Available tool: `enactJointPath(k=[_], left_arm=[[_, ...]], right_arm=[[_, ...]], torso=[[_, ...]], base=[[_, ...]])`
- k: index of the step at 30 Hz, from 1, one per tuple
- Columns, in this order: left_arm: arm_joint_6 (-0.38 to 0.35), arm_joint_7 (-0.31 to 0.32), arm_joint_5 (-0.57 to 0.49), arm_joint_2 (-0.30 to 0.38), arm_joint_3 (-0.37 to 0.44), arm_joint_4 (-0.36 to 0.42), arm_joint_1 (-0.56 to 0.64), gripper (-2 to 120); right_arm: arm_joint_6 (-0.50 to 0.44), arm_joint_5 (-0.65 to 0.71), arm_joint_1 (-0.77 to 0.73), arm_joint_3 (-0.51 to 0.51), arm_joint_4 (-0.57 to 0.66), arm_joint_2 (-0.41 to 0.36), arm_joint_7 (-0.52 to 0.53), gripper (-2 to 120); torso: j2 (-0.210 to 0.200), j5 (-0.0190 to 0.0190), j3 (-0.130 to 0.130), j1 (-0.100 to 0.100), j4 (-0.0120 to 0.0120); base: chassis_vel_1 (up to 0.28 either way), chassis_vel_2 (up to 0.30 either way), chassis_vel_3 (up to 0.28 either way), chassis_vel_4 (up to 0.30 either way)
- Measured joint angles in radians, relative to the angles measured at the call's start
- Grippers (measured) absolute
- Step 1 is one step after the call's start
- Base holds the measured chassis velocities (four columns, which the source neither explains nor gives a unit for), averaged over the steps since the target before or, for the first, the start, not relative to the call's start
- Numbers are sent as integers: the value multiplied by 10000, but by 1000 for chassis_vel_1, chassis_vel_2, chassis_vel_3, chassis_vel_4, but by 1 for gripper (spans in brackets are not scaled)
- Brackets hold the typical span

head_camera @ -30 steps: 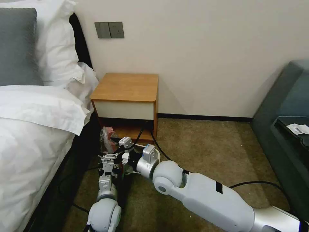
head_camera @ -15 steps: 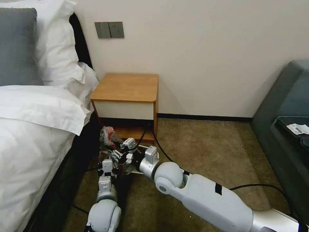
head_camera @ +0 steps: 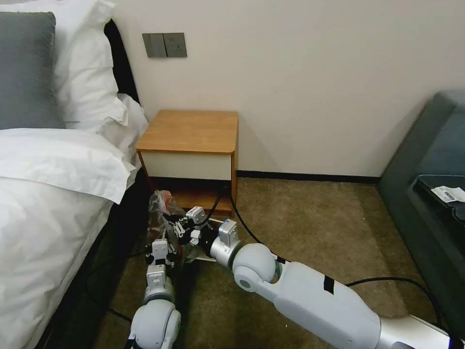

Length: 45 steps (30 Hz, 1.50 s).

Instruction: Pick up the garbage bag from the table and place it over the trash can.

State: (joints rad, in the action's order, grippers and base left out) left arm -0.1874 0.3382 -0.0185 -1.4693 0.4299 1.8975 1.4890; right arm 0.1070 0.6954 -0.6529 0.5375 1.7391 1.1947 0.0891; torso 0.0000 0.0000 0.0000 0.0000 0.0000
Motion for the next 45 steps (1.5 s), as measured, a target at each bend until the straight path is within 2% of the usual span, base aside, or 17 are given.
enactJointPath(k=[15,22,34,41,45], left_arm=[[270,2,-310,-10,486,388,328,3],[284,-4,-612,12,689,917,710,3],[219,-54,-1593,64,1097,1650,1008,3],[-244,-141,-2933,145,1355,2363,1145,3],[-348,-209,-3168,238,1417,2685,1287,3]], right_arm=[[-212,-317,-533,-748,174,-623,-155,0],[-344,-571,-1065,-1289,288,-991,-372,0],[-590,-772,-1697,-1967,348,-1512,-621,0],[-739,-922,-2093,-2496,452,-1835,-849,0],[-811,-991,-2221,-2758,467,-1979,-963,0]], torso=[[0,1,0,0,0],[0,2,0,0,0],[1,1,-1,-1,0],[0,1,-1,-1,-1],[0,1,-1,0,1]], base=[[0,0,0,0],[0,0,0,0],[0,0,0,0],[0,0,0,0],[0,0,0,0]])
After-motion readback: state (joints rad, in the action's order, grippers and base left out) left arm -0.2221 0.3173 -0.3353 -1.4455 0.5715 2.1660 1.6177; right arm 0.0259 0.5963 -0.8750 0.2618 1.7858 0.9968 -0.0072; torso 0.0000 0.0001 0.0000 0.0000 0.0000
